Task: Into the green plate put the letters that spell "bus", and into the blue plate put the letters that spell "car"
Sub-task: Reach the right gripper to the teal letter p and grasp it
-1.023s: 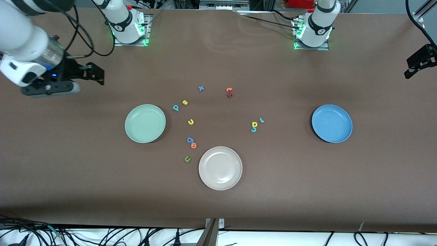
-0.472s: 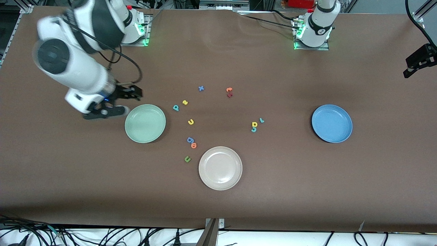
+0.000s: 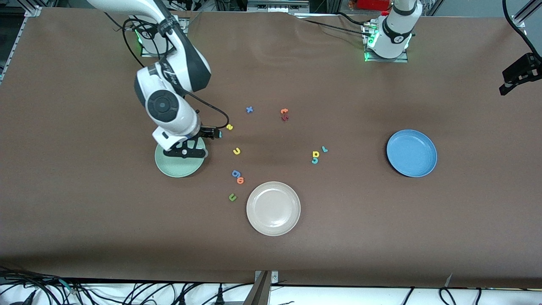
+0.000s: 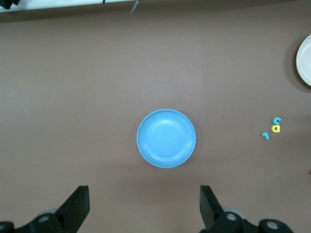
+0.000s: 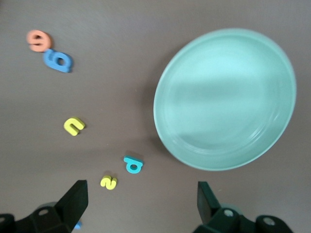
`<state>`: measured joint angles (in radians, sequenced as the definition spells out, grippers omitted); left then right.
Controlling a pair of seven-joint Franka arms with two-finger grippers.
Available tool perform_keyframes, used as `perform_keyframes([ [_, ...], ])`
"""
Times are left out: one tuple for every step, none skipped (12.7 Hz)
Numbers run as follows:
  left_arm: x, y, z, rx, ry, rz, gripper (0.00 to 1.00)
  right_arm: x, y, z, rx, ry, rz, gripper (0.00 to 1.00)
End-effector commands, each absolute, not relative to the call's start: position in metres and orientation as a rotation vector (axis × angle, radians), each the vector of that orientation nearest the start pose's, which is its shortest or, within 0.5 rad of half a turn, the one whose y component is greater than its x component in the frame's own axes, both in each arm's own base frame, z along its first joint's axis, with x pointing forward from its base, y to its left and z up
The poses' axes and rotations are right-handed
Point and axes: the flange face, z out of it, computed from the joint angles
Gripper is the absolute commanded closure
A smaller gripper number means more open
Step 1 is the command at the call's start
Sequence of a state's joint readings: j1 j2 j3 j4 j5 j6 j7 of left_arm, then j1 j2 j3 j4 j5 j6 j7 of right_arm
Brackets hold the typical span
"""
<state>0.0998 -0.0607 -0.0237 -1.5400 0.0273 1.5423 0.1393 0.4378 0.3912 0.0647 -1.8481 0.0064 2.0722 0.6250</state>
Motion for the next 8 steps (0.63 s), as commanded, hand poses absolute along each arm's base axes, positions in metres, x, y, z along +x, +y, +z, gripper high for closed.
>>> perform_keyframes([
  [0.537,0.047,0.658,-3.127,0.075,-0.012,0.00,0.507,0.298,0.266,-3.166,0.387,0.149,0.09],
  [0.546,0.048,0.643,-3.121,0.077,0.032,0.00,0.498,0.295,0.250,-3.154,0.408,0.125,0.16],
  [0.554,0.050,0.629,-3.126,0.075,0.072,0.00,0.490,0.291,0.238,-3.137,0.418,0.093,0.22],
  [0.558,0.052,0.619,-3.128,0.073,0.103,0.00,0.482,0.288,0.227,-3.122,0.469,0.075,0.23],
  [0.562,0.053,0.602,-3.131,0.079,0.155,0.00,0.476,0.289,0.218,-3.106,0.516,0.056,0.23],
  [0.563,0.053,0.586,-3.131,0.084,0.208,0.00,0.471,0.297,0.213,-3.099,0.532,0.049,0.24],
  [0.568,0.052,0.568,-3.134,0.092,0.258,0.00,0.470,0.298,0.208,-3.094,0.582,0.060,0.28],
  [0.568,0.051,0.553,-3.141,0.092,0.303,0.00,0.467,0.303,0.199,-3.078,0.641,0.052,0.28],
])
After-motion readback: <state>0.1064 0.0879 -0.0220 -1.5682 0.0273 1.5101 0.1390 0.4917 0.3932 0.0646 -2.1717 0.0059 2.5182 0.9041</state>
